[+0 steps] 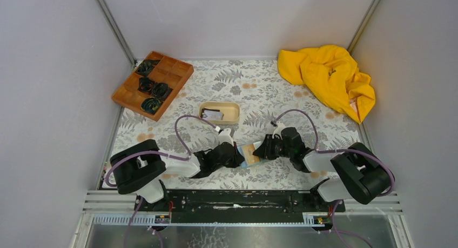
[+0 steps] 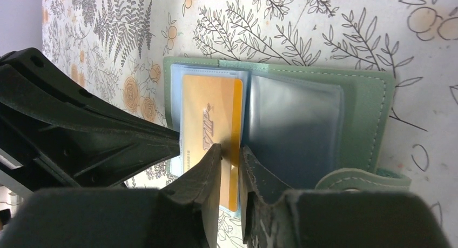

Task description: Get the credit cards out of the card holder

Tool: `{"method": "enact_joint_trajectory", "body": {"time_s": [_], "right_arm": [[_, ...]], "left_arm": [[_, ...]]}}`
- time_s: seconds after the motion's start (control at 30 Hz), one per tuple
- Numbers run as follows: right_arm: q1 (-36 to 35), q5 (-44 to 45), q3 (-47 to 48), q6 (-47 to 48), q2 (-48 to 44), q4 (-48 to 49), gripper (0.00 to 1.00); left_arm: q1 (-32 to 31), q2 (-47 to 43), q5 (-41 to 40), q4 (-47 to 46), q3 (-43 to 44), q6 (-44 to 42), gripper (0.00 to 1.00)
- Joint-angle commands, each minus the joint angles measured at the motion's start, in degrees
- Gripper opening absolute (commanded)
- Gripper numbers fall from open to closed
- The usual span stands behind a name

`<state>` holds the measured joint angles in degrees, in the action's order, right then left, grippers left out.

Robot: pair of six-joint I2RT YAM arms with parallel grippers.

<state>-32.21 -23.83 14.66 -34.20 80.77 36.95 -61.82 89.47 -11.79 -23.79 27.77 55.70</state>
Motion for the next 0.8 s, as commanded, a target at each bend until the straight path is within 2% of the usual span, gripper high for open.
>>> {"method": "enact_joint_trajectory", "body": {"time_s": [0.0,0.33,0.5,0.77], "right_arm": [[-1.24,-6.45,-1.02,-1.61,-3.20,1.28,0.20],[-1.20,-8.76,-0.64,-1.04,-7.08,-0.67,0.18],[-1.24,-10.61,-0.89,-1.71,-8.00,0.16,0.23],[-1.21,-13.77,-0.75,-3.26,-12.18,-1.22,0.25]], "left_arm": [[-0.11,4.38,1.25,2.13,1.03,-0.86,0.00],[0.03,6.80,1.55,2.52,2.48,-1.25,0.00],[0.27,8.48,2.03,2.03,3.07,-1.52,0.00],[0.57,11.18,2.96,0.95,4.22,-2.03,0.00]]}}
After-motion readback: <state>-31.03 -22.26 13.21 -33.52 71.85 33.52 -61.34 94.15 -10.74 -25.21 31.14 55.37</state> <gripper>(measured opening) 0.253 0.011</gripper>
